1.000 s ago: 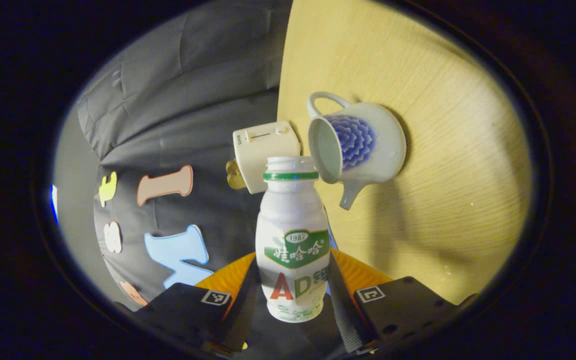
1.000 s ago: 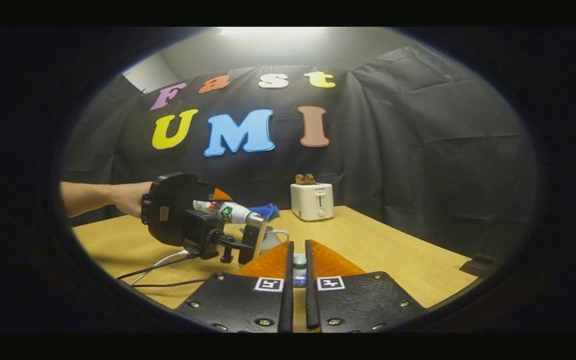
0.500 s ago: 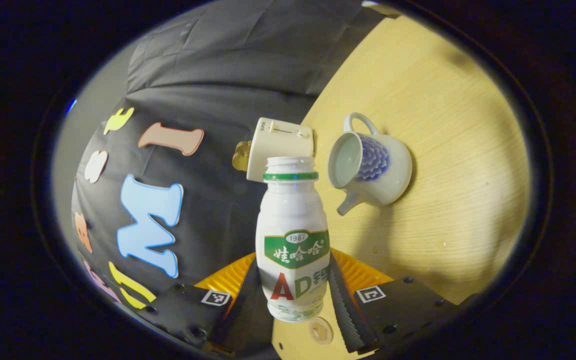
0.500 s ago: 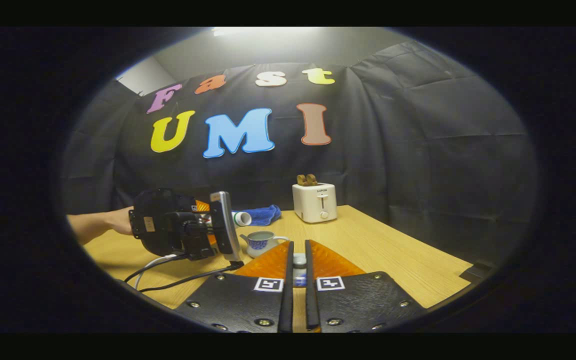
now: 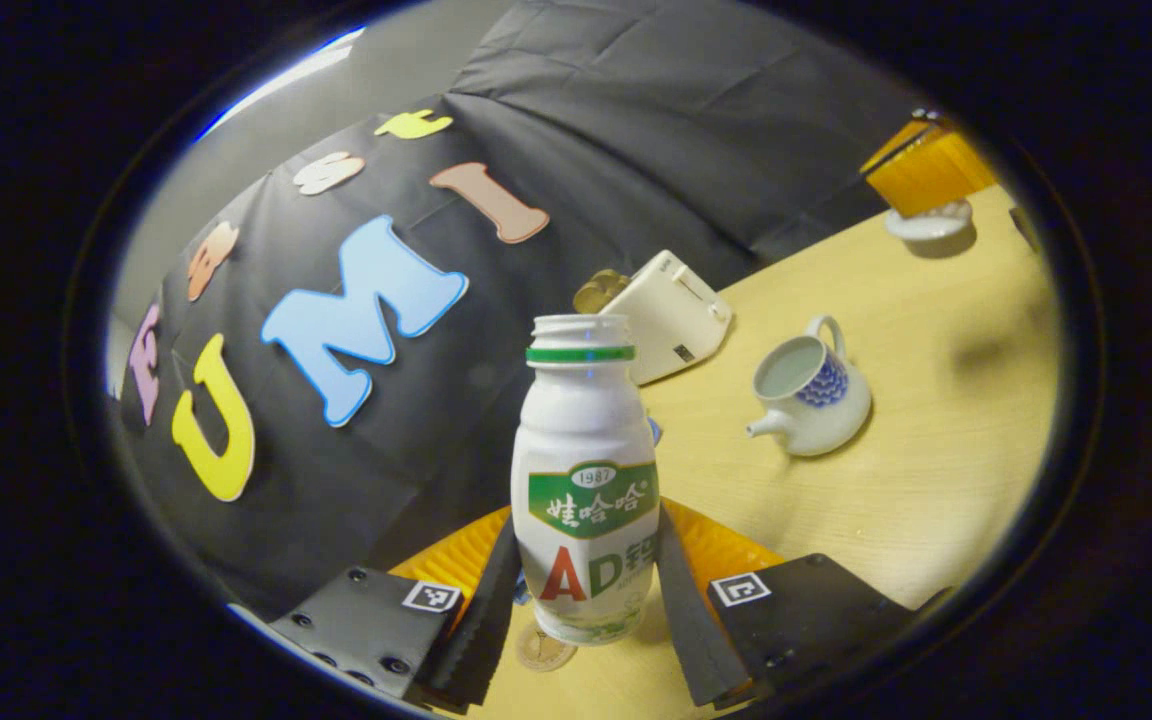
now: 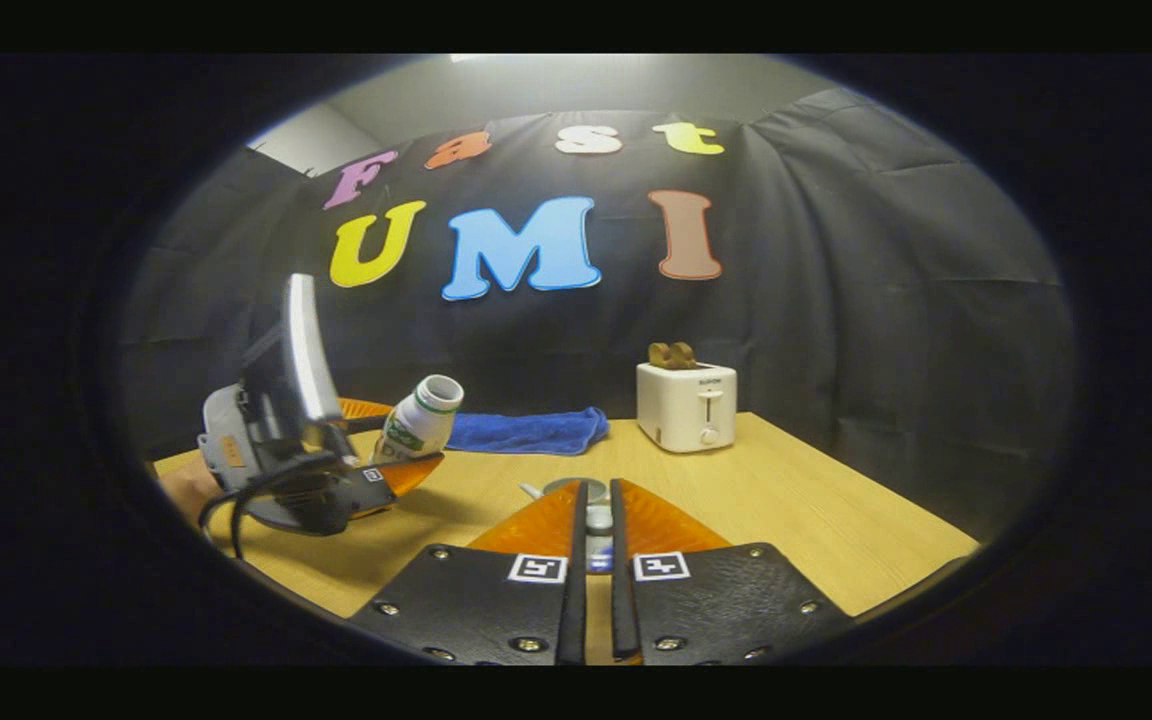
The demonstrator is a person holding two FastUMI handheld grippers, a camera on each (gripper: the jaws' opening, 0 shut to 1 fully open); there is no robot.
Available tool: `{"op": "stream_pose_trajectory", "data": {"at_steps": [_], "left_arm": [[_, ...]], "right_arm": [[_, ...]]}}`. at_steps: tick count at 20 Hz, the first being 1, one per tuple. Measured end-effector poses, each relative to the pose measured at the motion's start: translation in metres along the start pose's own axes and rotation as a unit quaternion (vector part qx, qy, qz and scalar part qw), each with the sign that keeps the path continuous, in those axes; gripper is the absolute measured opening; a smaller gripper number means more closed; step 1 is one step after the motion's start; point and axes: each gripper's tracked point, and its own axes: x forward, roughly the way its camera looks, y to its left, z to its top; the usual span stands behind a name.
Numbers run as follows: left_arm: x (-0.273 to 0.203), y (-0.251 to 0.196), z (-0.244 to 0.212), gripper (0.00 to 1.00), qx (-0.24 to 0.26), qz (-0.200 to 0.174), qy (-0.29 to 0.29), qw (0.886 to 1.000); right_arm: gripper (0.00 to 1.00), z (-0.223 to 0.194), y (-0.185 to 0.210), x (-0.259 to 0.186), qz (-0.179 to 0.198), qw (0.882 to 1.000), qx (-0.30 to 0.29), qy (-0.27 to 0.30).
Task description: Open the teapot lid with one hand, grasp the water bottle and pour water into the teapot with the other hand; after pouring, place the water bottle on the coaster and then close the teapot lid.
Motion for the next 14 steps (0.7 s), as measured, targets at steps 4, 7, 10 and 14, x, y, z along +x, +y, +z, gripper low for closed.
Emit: {"op": "stream_pose_trajectory", "data": {"at_steps": [4, 7, 10, 14], "left_arm": [[-0.004, 0.006, 0.006, 0.76, -0.116, -0.005, -0.029, 0.993], [-0.02, 0.029, 0.012, 0.76, -0.212, -0.003, -0.067, 0.975], [-0.04, 0.055, 0.009, 0.76, -0.274, 0.001, -0.099, 0.957], [-0.034, 0.068, -0.013, 0.76, -0.306, 0.01, -0.087, 0.948]], "right_arm": [[0.1, 0.003, 0.008, 0.041, -0.003, 1.0, -0.008, 0.002], [0.1, -0.002, 0.01, 0.072, -0.013, 1.0, -0.014, 0.015], [0.1, -0.005, 0.014, 0.092, -0.02, 0.999, -0.029, 0.019], [0.1, -0.014, 0.017, 0.111, -0.025, 0.999, -0.04, 0.027]]}}
